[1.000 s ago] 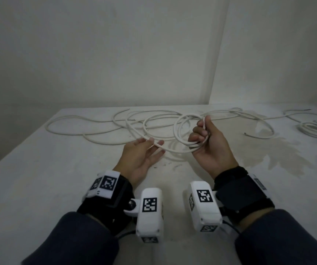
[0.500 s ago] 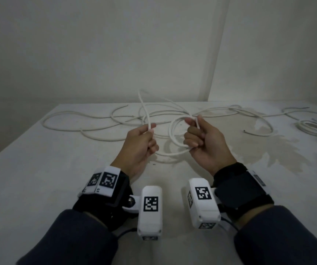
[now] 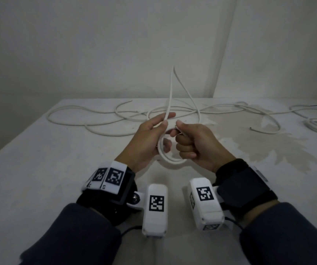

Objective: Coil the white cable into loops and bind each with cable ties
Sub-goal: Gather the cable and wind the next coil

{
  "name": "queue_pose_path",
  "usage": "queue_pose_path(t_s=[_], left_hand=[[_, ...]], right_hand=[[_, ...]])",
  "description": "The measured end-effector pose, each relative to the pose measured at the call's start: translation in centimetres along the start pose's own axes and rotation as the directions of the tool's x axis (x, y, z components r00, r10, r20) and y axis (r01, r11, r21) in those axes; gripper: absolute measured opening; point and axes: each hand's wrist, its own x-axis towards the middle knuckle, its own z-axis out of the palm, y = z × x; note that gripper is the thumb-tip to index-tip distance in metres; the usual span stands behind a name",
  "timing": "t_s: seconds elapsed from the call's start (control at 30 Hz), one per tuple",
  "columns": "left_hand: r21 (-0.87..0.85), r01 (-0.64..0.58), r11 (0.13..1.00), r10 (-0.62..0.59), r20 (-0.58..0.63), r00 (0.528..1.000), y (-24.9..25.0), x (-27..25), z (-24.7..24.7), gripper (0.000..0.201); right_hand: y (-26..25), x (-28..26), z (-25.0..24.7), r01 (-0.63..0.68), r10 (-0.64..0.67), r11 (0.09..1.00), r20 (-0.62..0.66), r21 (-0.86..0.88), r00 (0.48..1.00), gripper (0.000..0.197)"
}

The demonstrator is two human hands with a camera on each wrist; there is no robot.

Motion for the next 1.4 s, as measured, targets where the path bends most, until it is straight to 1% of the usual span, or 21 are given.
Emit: queue_pose_path(t_s=[0.07,0.1,0.17,0.2,0.27,0.33,0.43,0.5,0.57,0.63,0.7,0.73,0.8,0.87,0.93,1.03,1.1,1.17,1.23,1.3,1.4], left_hand=[[-0.019,-0.006,1.000,0.006,0.009,1.000,-0.1,0.2,0.2,0.028],[-0.011,-0.011,1.000,0.011,-0.006,1.000,-0.1,0.3,0.3,0.028],[0.031,-0.011,0.999,0.012,-0.050,0.999,0.0,0.4,0.7,0.028],[0.052,-0.004,0.999,0.007,-0.058,0.998,0.0,0.4,0.8,0.028],[0.087,0.012,0.996,-0.008,-0.054,0.999,0.0,0.4,1.1,0.029],[0.093,0.034,0.995,-0.029,-0.049,0.998,0.1,0.4,1.3,0.029],[0.102,0.044,0.994,-0.043,-0.016,0.999,0.5,0.3,1.2,0.025],[0.091,0.029,0.995,-0.029,-0.002,1.000,0.5,0.2,1.1,0.030],[0.073,0.018,0.997,-0.017,-0.014,1.000,0.5,0.1,1.0,0.033],[0.077,0.006,0.997,-0.001,-0.055,0.999,0.4,0.2,1.0,0.034],[0.138,-0.011,0.990,0.029,-0.125,0.992,0.2,0.4,0.8,0.034],[0.184,-0.017,0.983,0.047,-0.158,0.986,0.1,0.5,0.6,0.034],[0.257,-0.012,0.966,0.067,-0.205,0.976,-0.1,0.7,0.3,0.031],[0.289,-0.002,0.957,0.073,-0.233,0.970,-0.1,0.7,0.2,0.030],[0.338,-0.017,0.941,0.100,-0.228,0.968,0.1,0.7,0.2,0.031],[0.374,-0.064,0.925,0.144,-0.192,0.971,0.2,0.6,0.2,0.037],[0.399,-0.104,0.911,0.186,-0.171,0.968,0.2,0.5,0.0,0.026],[0.422,-0.118,0.899,0.203,-0.163,0.966,0.1,0.5,0.0,0.017],[0.403,-0.109,0.909,0.195,-0.179,0.964,0.1,0.5,0.0,0.016],[0.347,-0.101,0.932,0.175,-0.190,0.966,0.2,0.5,0.0,0.015],[0.279,-0.124,0.952,0.181,-0.191,0.965,0.2,0.5,0.0,0.021]], right_hand=[[0.1,0.1,0.2,0.025,-0.025,0.999,-0.023,-0.027,0.999,0.034],[0.0,0.1,0.3,0.041,-0.042,0.999,-0.040,-0.035,0.998,0.032],[0.0,0.2,0.4,0.076,-0.080,0.996,-0.080,-0.047,0.994,0.017],[0.0,0.2,0.4,0.085,-0.089,0.995,-0.108,-0.044,0.990,0.014],[0.2,0.2,0.2,0.099,-0.106,0.994,-0.146,-0.054,0.984,0.023],[0.2,0.3,0.1,0.133,-0.141,0.989,-0.135,-0.065,0.981,0.023],[0.2,0.3,0.2,0.143,-0.147,0.989,-0.132,-0.039,0.980,0.026],[0.3,0.3,0.3,0.175,-0.177,0.984,-0.153,-0.026,0.972,0.028],[0.2,0.4,0.5,0.193,-0.194,0.981,-0.169,-0.026,0.966,0.029],[0.1,0.4,0.4,0.164,-0.160,0.986,-0.143,0.021,0.977,0.027],[-0.1,0.4,0.4,0.125,-0.118,0.990,-0.091,0.072,0.989,0.015],[-0.1,0.4,0.3,0.120,-0.115,0.991,-0.076,0.059,0.990,0.013],[0.2,0.4,0.3,0.133,-0.134,0.991,-0.063,-0.022,0.989,0.020],[0.5,0.4,0.2,0.165,-0.171,0.981,-0.045,-0.106,0.984,0.022],[0.6,0.4,0.1,0.197,-0.206,0.969,-0.048,-0.149,0.977,0.020],[0.5,0.4,-0.1,0.211,-0.220,0.967,-0.054,-0.142,0.974,0.018],[0.5,0.4,-0.1,0.208,-0.215,0.969,-0.045,-0.135,0.975,0.018],[0.5,0.5,0.0,0.214,-0.223,0.967,-0.044,-0.140,0.974,0.018],[0.5,0.5,0.0,0.230,-0.238,0.962,-0.041,-0.148,0.970,0.018],[0.4,0.5,0.0,0.248,-0.256,0.957,-0.032,-0.153,0.966,0.018],[0.4,0.5,-0.1,0.273,-0.278,0.950,-0.013,-0.151,0.960,0.020]])
